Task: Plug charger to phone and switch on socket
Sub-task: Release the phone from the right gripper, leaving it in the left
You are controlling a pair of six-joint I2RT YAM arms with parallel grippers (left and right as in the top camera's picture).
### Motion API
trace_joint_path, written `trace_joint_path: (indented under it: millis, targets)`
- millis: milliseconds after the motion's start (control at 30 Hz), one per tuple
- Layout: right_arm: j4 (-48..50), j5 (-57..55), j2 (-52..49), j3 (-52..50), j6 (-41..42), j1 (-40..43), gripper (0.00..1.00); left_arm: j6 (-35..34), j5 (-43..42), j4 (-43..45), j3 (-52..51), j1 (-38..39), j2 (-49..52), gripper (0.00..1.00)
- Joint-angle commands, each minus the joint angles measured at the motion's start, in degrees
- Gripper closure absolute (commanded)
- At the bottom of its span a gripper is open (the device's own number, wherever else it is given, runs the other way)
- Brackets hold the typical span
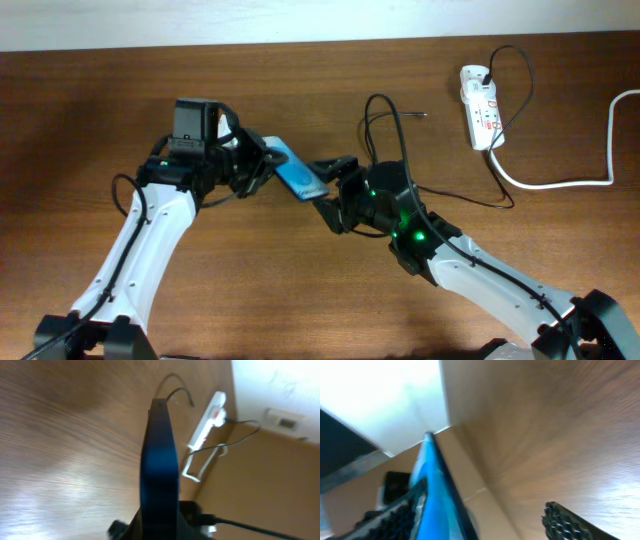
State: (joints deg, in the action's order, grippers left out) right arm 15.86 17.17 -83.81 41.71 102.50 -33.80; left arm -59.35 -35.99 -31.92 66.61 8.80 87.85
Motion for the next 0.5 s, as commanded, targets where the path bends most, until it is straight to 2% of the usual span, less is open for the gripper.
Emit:
trace_joint_path:
  millis: [0, 100, 133, 267, 467]
  targets:
    - [-4.15, 0.13, 0.17, -0.17, -7.26, -0.2, 0.13, 15.56, -1.44, -3.17, 0.92, -2.19, -0.68, 1.0]
    - [-7.28, 0.17, 0.17, -0.17, -13.16, -0.2, 0.09, 23.93, -0.48, -6.88, 0.92, -3.26, -0.68, 1.0]
    - [-8.28, 0.55, 0.17, -0.17, -17.86, -0.22, 0.02, 26.25, 2.19, -10.34, 0.92, -3.34, -0.68, 1.0]
    - [-12.0, 1.73, 0.17, -0.17, -27.12, -0.22, 0.02, 32.06, 5.7, -15.26, 0.92, -3.32, -0.68, 1.0]
    - [-17.38, 2.73, 0.2, -0.17, -34.03, -0.2, 0.02, 37.18, 5.88, -18.62, 0.92, -3.34, -0.68, 1.0]
